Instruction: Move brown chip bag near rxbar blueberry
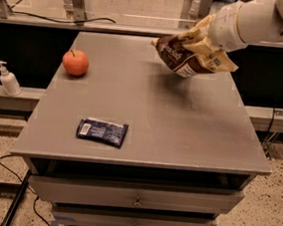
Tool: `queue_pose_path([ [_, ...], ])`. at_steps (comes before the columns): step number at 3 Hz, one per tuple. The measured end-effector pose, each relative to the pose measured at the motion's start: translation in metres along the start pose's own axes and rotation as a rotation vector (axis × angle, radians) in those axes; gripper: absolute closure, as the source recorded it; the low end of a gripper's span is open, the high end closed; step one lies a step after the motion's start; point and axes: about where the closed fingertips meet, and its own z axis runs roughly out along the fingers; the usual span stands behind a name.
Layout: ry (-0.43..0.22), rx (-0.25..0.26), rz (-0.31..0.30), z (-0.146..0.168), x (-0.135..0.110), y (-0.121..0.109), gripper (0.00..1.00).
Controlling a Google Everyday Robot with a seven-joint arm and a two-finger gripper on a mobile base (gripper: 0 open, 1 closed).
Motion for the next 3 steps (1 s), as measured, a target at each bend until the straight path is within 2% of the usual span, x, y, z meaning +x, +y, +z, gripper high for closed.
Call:
queue_pose_path([
  [1,-0.017,-0.019,0.006,0.0,-0.006,0.005,1.0],
  [2,-0.04,-0.045,-0.017,0.013,-0.012,0.003,1.0],
  [3,-0.09,-0.042,-0.062,0.023,-0.051,0.012,1.0],
])
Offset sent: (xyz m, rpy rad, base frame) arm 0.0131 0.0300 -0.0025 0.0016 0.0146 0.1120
